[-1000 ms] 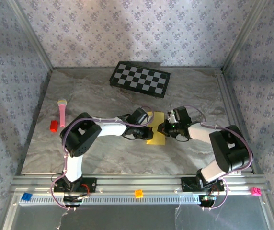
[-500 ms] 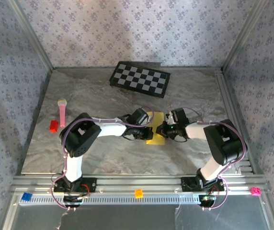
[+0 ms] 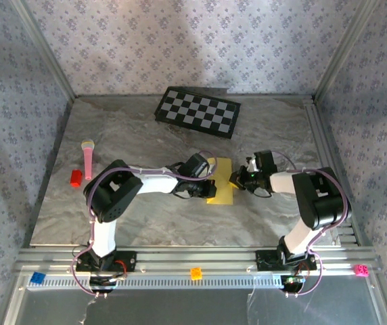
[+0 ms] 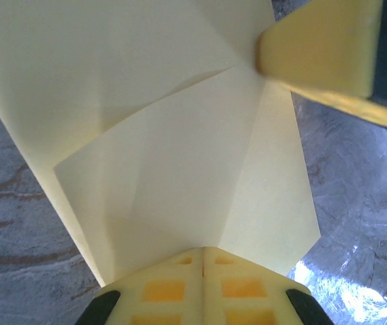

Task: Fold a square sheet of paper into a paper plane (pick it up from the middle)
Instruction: Fold the triangle a second time at the center of the table.

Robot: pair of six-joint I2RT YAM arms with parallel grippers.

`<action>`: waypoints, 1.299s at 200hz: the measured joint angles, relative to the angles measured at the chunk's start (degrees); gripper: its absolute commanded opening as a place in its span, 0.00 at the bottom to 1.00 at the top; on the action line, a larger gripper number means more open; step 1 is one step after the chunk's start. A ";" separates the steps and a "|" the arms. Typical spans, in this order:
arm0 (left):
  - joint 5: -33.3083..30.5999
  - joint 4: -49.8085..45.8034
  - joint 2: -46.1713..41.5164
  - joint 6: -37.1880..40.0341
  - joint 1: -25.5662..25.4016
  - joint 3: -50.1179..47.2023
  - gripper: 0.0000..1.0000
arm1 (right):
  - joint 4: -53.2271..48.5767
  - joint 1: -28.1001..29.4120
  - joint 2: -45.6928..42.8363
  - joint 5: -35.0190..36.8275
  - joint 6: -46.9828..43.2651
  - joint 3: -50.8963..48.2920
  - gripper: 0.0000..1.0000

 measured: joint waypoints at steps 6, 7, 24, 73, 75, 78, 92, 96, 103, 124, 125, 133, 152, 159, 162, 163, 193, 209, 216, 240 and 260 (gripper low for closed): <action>-0.02 0.07 -0.04 0.00 0.00 -0.04 0.00 | 0.04 -0.42 0.00 0.09 0.07 0.00 0.00; -0.02 0.04 -0.04 0.00 0.00 -0.07 0.00 | 0.04 -0.46 0.00 0.11 0.07 0.00 0.00; -0.04 0.11 -0.09 0.00 -0.04 -0.13 0.00 | 0.15 -1.18 0.00 0.13 0.22 0.00 0.00; -0.26 0.00 -0.20 0.00 -0.20 -0.15 0.00 | -0.55 0.37 -3.43 1.42 0.17 -0.09 0.00; -0.24 0.02 -0.20 0.00 -0.20 -0.15 0.00 | -0.52 0.66 -3.65 1.42 0.17 -0.09 0.00; -0.24 0.00 -0.20 0.00 -0.20 -0.15 0.00 | -0.55 0.96 -3.96 1.42 0.17 -0.09 0.00; -0.24 0.00 -0.20 0.00 -0.20 -0.15 0.00 | -0.48 2.97 -4.70 1.40 0.17 -0.09 0.00; -0.26 0.00 -0.20 0.00 -0.20 -0.15 0.00 | -0.48 3.65 -4.70 1.40 0.17 -0.09 0.00; -0.26 0.00 -0.20 -0.02 -0.20 -0.15 0.00 | -0.50 4.52 -4.57 1.38 0.20 -0.09 0.00; -0.24 0.02 -0.20 -0.02 -0.20 -0.15 0.00 | -0.46 6.80 -2.99 1.38 0.20 -0.04 0.00; -0.26 0.02 -0.20 -0.02 -0.20 -0.15 0.00 | -0.46 6.84 -2.91 1.38 0.20 -0.04 0.00; -0.26 0.00 -0.22 0.00 -0.20 -0.15 0.00 | -0.48 7.02 -2.01 1.60 0.20 -0.04 0.00; -0.24 -0.07 -0.31 0.00 -0.22 -0.15 0.00 | -0.02 6.10 -0.33 1.16 0.42 -0.09 0.00; -0.24 -0.09 -0.35 -0.02 -0.22 -0.15 0.00 | 0.33 5.77 -0.22 0.76 0.63 -0.26 0.00; -0.24 -0.13 -0.42 0.00 -0.22 -0.15 0.00 | 0.59 5.62 -0.15 0.55 0.66 -0.42 0.00; -0.24 -0.15 -0.42 -0.02 -0.22 -0.15 0.01 | 0.72 5.53 -0.13 0.48 0.63 -0.48 0.00; -0.22 -2.56 -1.60 -0.02 -0.33 -0.48 0.02 | 2.78 4.20 -0.07 -0.63 0.87 -1.55 0.00; -0.09 -4.00 -2.64 -0.04 -0.39 -0.48 0.03 | 3.06 4.04 -0.07 -0.66 0.87 -1.60 0.00; 0.11 -4.39 -3.23 -0.07 -0.44 -0.48 0.04 | 3.13 4.04 -0.04 -0.66 0.87 -1.60 0.00; 1.22 -4.48 -4.17 -0.90 -0.48 0.31 0.05 | 3.15 4.04 -0.02 -0.63 0.87 -1.60 0.00; 2.16 -4.37 -3.98 -1.77 -0.48 1.95 0.06 | 3.21 4.04 -0.02 -0.63 0.87 -1.66 0.00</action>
